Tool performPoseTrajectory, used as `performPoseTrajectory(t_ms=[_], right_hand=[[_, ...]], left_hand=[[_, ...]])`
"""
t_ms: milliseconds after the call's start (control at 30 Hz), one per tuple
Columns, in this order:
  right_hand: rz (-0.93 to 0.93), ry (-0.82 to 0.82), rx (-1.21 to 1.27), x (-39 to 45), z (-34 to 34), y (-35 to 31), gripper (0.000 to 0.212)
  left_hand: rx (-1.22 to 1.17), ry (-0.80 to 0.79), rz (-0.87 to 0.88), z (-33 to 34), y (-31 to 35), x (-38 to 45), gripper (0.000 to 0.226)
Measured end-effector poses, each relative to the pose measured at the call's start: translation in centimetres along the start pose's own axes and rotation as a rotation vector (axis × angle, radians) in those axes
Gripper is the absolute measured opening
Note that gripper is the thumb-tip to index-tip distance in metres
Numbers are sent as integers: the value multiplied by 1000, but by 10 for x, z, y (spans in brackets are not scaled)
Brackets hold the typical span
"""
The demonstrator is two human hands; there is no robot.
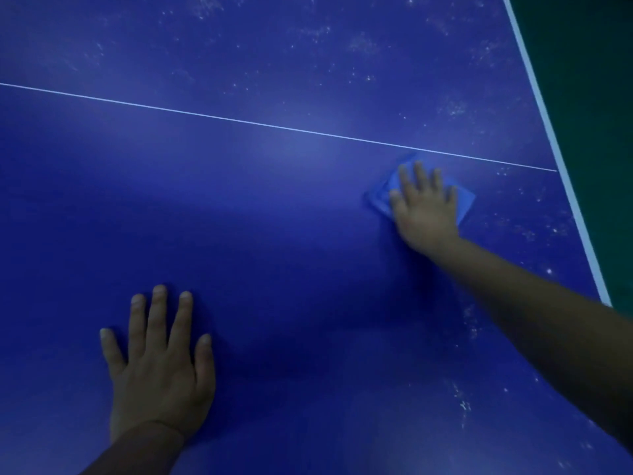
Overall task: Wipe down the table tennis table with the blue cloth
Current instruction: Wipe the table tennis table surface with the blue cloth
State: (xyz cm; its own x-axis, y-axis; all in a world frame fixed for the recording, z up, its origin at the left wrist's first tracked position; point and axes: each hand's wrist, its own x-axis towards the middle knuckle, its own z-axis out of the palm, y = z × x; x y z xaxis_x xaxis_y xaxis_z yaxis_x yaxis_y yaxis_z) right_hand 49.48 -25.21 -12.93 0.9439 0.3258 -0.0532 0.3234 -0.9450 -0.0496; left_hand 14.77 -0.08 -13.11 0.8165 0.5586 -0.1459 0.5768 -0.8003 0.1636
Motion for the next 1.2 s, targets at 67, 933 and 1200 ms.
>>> performPoseTrajectory(t_ms=[67,933,1200], right_hand=[[-285,-61,-12,-33,4,-13,69],[-149,-47,-16,-129,3,40,71],[-674,-145,-65,-350,15,37,53]], left_hand=[[-8,-11,-1,-1,0,0,69],[-65,-8,20,-1,-3,-2,78],[-92,-76,84,-5,-9,-2,86]])
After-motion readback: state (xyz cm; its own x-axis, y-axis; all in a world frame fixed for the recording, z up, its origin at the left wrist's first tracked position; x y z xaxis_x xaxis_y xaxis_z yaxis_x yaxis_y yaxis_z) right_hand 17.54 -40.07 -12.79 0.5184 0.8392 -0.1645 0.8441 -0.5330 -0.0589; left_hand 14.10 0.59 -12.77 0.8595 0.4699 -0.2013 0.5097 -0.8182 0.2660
